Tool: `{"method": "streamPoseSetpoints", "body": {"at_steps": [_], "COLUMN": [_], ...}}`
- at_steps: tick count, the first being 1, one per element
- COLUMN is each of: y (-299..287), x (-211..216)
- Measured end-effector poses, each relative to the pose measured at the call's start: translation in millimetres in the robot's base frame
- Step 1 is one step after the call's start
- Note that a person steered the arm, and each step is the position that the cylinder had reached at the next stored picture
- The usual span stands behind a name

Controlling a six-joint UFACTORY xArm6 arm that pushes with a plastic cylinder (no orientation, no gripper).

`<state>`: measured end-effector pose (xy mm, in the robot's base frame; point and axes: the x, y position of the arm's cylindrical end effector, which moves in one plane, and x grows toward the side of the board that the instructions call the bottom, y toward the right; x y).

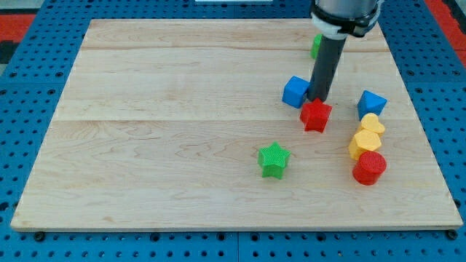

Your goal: Push the blue triangle into the red star

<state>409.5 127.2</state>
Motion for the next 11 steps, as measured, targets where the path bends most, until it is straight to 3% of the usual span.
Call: {"method": "streamPoseSetpoints", "body": {"at_steps": [2, 3, 4, 5, 6, 7, 9, 11], "y": [-2, -3, 42, 113, 140, 126, 30, 20], "x": [37, -2, -58, -83, -65, -19, 58, 63]}}
